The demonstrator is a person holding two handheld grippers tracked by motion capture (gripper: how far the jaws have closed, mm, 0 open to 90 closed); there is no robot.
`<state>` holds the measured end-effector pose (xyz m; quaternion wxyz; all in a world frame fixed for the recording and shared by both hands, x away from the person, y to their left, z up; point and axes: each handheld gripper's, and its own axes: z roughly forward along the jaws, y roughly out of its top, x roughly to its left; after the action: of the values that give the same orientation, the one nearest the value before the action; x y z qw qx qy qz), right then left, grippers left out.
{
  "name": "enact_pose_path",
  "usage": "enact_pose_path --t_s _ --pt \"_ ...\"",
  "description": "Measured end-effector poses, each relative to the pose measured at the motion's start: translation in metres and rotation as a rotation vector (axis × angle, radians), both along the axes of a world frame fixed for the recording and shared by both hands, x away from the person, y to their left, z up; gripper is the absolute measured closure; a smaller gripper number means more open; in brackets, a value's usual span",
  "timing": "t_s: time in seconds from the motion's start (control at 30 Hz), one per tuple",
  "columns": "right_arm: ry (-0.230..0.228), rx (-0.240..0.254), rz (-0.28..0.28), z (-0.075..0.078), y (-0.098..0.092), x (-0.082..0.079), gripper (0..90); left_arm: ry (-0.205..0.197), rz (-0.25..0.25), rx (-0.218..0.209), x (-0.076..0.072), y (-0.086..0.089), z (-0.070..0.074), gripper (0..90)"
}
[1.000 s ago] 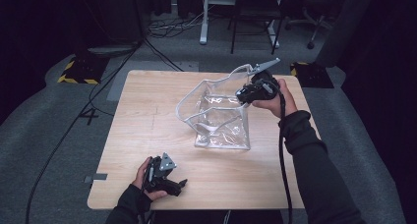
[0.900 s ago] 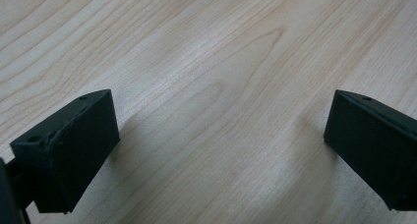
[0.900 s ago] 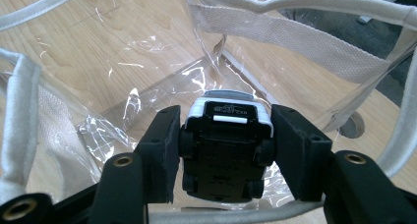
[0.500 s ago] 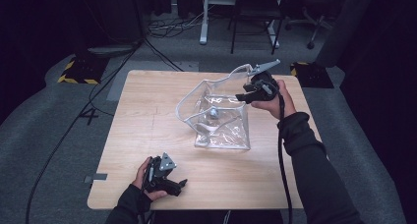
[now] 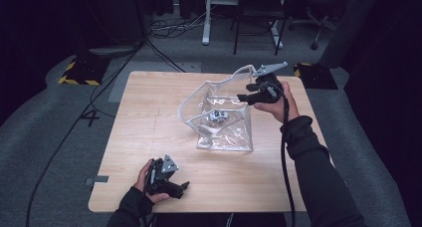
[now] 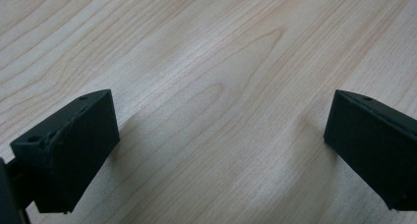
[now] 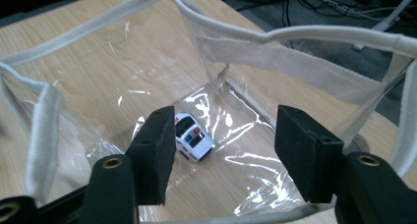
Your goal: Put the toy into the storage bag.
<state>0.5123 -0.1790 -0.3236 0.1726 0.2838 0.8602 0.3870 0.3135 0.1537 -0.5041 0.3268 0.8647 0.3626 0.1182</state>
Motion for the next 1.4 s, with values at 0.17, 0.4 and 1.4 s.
enact_pose_path --t_s 0.17,0.4,1.4 --pt "-0.03 0.022 -0.041 0.004 -0.002 -0.005 30.1 -0.001 0.0 0.001 0.0 0.0 0.0 0.2" --pt "-0.069 0.043 -0.074 0.005 -0.01 -0.014 23.2 -0.001 -0.001 0.002 0.0 0.0 0.0 0.3" --pt "-0.136 0.064 -0.106 0.013 -0.039 -0.045 23.3 0.0 0.0 0.002 0.0 0.0 0.0 0.3"
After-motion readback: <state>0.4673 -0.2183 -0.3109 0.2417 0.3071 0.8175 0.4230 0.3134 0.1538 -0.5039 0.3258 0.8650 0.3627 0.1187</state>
